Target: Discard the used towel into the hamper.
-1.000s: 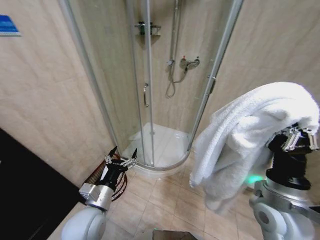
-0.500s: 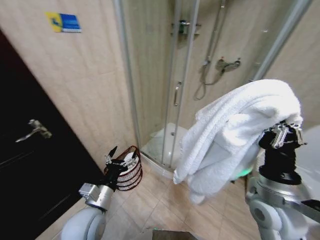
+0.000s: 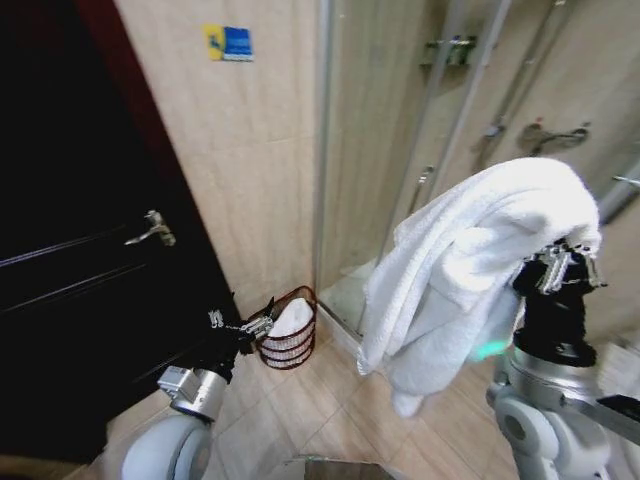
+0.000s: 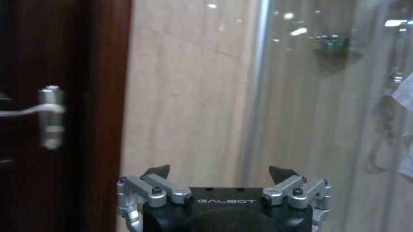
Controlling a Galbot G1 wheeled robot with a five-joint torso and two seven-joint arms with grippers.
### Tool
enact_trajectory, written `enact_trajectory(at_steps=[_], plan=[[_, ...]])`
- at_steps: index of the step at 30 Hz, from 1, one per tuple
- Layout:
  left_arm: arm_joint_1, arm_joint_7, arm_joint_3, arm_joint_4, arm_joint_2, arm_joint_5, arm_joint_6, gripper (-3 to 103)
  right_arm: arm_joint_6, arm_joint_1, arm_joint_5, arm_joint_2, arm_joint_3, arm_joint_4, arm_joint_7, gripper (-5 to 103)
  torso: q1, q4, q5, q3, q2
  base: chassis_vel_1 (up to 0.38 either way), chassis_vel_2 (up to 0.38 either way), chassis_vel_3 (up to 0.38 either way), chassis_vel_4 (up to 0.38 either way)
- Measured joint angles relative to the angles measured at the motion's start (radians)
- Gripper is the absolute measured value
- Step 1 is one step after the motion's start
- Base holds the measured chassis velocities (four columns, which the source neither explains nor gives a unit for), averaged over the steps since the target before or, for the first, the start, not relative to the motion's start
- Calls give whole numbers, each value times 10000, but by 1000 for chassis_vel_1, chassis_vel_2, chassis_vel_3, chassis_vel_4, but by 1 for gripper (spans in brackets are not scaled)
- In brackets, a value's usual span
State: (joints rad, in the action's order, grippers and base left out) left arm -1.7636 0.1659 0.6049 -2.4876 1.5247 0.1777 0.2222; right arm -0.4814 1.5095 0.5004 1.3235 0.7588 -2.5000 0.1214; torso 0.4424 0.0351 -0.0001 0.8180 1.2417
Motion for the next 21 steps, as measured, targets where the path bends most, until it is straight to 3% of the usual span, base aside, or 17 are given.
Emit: enact_trajectory(at_steps=[21], plan=[[0,0,0,0,0,0,0,100,92,49,-47,-83,-393,0,153,3,10,1,0,11,24,119,121,118,123]])
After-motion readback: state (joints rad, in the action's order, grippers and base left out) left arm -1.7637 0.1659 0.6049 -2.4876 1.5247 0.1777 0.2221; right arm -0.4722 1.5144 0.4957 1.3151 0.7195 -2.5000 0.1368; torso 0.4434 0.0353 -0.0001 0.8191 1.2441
